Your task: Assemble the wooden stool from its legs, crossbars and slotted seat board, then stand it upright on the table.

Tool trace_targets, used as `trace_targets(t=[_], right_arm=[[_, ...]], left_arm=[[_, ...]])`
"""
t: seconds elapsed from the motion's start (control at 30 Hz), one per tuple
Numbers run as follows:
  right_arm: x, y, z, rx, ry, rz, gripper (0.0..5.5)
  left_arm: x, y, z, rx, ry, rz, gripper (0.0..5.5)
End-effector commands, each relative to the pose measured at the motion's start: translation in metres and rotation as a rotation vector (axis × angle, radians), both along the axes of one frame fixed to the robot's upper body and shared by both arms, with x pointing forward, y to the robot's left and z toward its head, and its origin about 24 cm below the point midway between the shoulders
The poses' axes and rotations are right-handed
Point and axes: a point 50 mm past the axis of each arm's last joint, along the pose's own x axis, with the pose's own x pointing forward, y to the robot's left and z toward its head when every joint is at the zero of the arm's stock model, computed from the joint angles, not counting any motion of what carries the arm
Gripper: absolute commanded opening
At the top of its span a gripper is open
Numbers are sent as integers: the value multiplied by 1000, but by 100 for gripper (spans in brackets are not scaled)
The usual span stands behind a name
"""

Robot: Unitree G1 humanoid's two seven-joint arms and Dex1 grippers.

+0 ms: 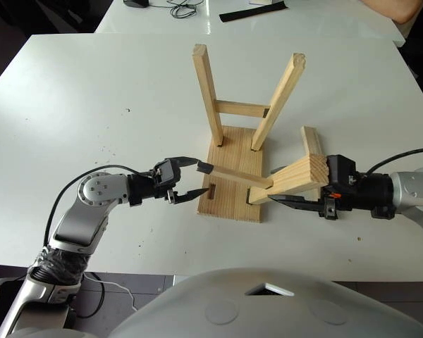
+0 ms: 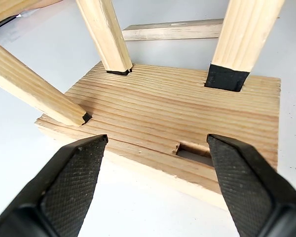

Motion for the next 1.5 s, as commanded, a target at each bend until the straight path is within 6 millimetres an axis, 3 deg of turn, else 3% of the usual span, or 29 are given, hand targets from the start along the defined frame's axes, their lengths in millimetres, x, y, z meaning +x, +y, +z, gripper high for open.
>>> trace_targets(t=[0.03, 0.23, 0.47, 0.63, 0.7, 0.83, 0.9, 1.0, 1.13, 1.27, 1.33, 1.43, 1.5], right_arm=[[5, -10, -18, -85, 36, -48, 203], [11, -11, -33, -110, 97, -24, 203], [10, -9, -75, -155, 315, 47, 203], [6, -19, -105, -240, 396, 41, 203], [7, -22, -103, -233, 389, 28, 203], [20, -23, -79, -170, 279, -52, 203], [28, -23, -64, -133, 221, -107, 247], [26, -27, -49, -136, 164, -156, 292], [15, -42, -43, -191, 110, -239, 292], [3, -70, -38, -214, -9, -568, 292], [-1, -80, -45, -250, -43, -744, 319], [-17, -75, -55, -257, -88, -937, 363], [-23, -68, -60, -226, -91, -1039, 363]], left_arm=[[1, -2, 1, 10, 0, -9, 374], [-1, -1, -1, 7, 5, 3, 374], [2, 0, -1, 10, 11, -1, 374], [4, 3, -1, 15, 18, -5, 374], [5, 6, -1, 22, 21, -2, 374], [6, 13, -3, 33, 22, 24, 374], [6, 20, -3, 36, 22, 53, 374], [10, 31, -1, 49, 9, 94, 374], [19, 41, 7, 13, -12, 164, 374], [24, 46, 26, -104, -34, 275, 374], [21, 49, 36, -161, -39, 339, 374], [21, 55, 61, -259, -59, 444, 374], [25, 57, 74, -289, -73, 506, 374]])
